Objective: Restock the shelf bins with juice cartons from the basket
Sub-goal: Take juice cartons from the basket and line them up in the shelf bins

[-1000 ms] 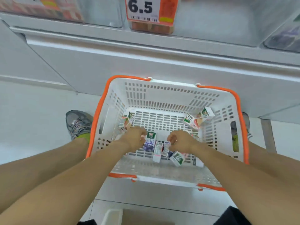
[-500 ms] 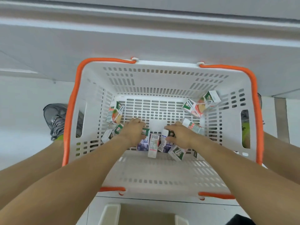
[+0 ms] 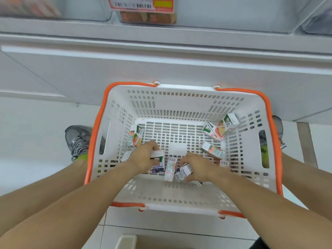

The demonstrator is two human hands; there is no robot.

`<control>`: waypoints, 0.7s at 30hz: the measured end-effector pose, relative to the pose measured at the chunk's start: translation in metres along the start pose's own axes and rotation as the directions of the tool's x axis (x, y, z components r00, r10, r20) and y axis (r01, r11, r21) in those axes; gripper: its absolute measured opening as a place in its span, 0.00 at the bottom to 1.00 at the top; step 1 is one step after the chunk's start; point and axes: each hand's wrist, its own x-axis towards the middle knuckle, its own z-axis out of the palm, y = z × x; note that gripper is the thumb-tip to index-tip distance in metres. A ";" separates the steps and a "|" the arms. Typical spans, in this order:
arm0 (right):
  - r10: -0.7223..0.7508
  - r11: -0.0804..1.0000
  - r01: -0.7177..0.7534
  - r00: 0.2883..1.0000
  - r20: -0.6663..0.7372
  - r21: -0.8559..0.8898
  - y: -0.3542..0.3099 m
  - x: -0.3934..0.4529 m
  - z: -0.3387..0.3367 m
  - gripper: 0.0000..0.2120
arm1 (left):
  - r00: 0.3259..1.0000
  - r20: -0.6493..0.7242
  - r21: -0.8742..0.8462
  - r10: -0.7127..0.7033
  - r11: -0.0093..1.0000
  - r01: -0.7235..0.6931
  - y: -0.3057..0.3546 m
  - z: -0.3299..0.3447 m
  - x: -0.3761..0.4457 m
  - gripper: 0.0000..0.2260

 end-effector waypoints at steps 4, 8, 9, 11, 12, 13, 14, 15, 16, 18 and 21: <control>0.007 0.998 -0.008 1.000 -0.010 -0.070 -0.014 -0.011 -0.017 0.25 | 0.997 -0.073 -0.112 0.033 0.993 -0.041 0.018 -0.041 -0.018 0.15; -0.039 0.995 0.029 0.994 -0.101 -0.100 -0.042 -0.044 -0.077 0.27 | 0.994 -0.055 -0.178 0.093 0.979 -0.102 0.054 -0.092 -0.041 0.12; -0.062 0.995 0.049 0.987 -0.150 -0.086 -0.052 -0.056 -0.094 0.28 | 0.992 -0.051 -0.202 0.117 0.971 -0.125 0.065 -0.105 -0.048 0.11; -0.104 0.995 0.099 0.967 -0.231 -0.031 -0.073 -0.084 -0.130 0.31 | 0.987 -0.022 -0.316 0.158 0.936 -0.157 0.090 -0.131 -0.063 0.10; -0.114 0.993 0.118 0.961 -0.253 0.000 -0.084 -0.098 -0.148 0.32 | 0.983 -0.001 -0.379 0.182 0.910 -0.169 0.103 -0.143 -0.070 0.10; -0.119 0.991 0.131 0.958 -0.262 0.027 -0.095 -0.111 -0.166 0.31 | 0.978 0.011 -0.424 0.208 0.887 -0.183 0.116 -0.156 -0.077 0.11; -0.125 0.989 0.142 0.956 -0.267 0.045 -0.106 -0.126 -0.183 0.28 | 0.974 0.009 -0.451 0.227 0.870 -0.199 0.129 -0.169 -0.085 0.11; -0.137 0.986 0.158 0.952 -0.274 0.055 -0.116 -0.140 -0.199 0.23 | 0.970 -0.004 -0.471 0.242 0.855 -0.215 0.142 -0.181 -0.092 0.11; -0.158 0.980 0.184 0.946 -0.283 0.069 -0.125 -0.154 -0.213 0.19 | 0.966 -0.019 -0.486 0.256 0.842 -0.233 0.155 -0.192 -0.099 0.11; -0.199 0.959 0.253 0.925 -0.324 0.131 -0.140 -0.178 -0.235 0.16 | 0.956 -0.049 -0.505 0.288 0.819 -0.272 0.180 -0.209 -0.112 0.11; -0.236 0.907 0.351 0.881 -0.410 0.232 -0.149 -0.202 -0.251 0.13 | 0.939 -0.107 -0.493 0.327 0.803 -0.336 0.209 -0.220 -0.125 0.11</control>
